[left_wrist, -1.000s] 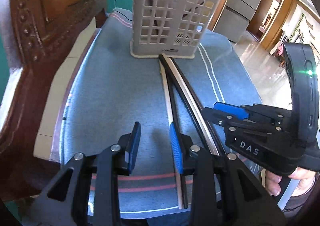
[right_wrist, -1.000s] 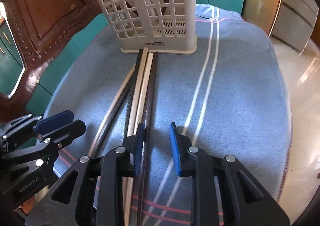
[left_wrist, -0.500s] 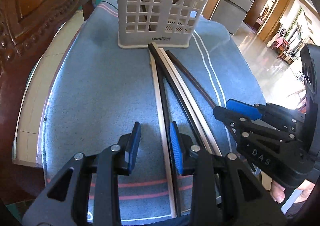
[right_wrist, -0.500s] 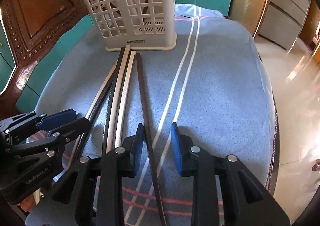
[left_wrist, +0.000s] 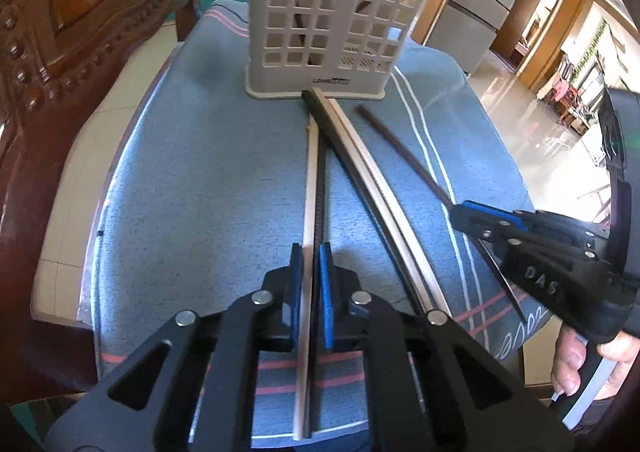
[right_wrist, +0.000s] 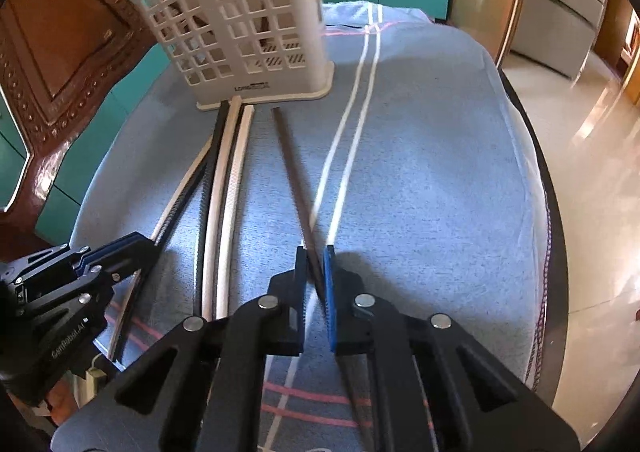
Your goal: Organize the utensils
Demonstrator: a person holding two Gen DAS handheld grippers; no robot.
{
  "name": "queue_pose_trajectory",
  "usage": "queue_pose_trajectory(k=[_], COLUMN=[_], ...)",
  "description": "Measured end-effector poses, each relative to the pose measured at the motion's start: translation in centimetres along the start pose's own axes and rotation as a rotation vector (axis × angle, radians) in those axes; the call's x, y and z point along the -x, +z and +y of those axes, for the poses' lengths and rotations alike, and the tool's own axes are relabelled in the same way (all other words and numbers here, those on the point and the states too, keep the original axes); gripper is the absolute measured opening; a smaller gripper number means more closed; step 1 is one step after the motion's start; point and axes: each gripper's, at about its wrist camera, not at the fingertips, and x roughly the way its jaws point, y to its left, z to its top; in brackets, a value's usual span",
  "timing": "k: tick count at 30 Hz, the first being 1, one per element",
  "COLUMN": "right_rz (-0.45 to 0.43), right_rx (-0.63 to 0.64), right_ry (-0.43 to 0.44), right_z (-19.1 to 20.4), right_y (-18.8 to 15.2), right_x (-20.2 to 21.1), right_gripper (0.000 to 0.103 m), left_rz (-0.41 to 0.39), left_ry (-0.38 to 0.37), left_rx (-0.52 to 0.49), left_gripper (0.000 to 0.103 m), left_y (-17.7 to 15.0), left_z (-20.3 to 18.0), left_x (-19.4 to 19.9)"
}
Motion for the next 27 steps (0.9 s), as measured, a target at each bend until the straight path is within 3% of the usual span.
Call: queue_pose_trajectory(k=[3,13,27], right_rz=[0.009,0.022,0.012], right_rx=[-0.027,-0.045,-0.037], right_ry=[-0.013,-0.035,-0.043], right_z=[-0.7,-1.7,-1.4], right_y=[0.0,-0.2,-0.2], right_x=[0.2,0.6,0.5], right_gripper=[0.007,0.007,0.007], left_rz=[-0.001,0.032,0.017], left_ry=[0.016,-0.004,-0.043], left_rx=[0.025,0.027,0.028], left_gripper=[0.002,0.002,0.001], left_y=[-0.1,-0.8,-0.5], left_z=[0.8,1.3,0.6], left_x=[0.4,0.4,0.5])
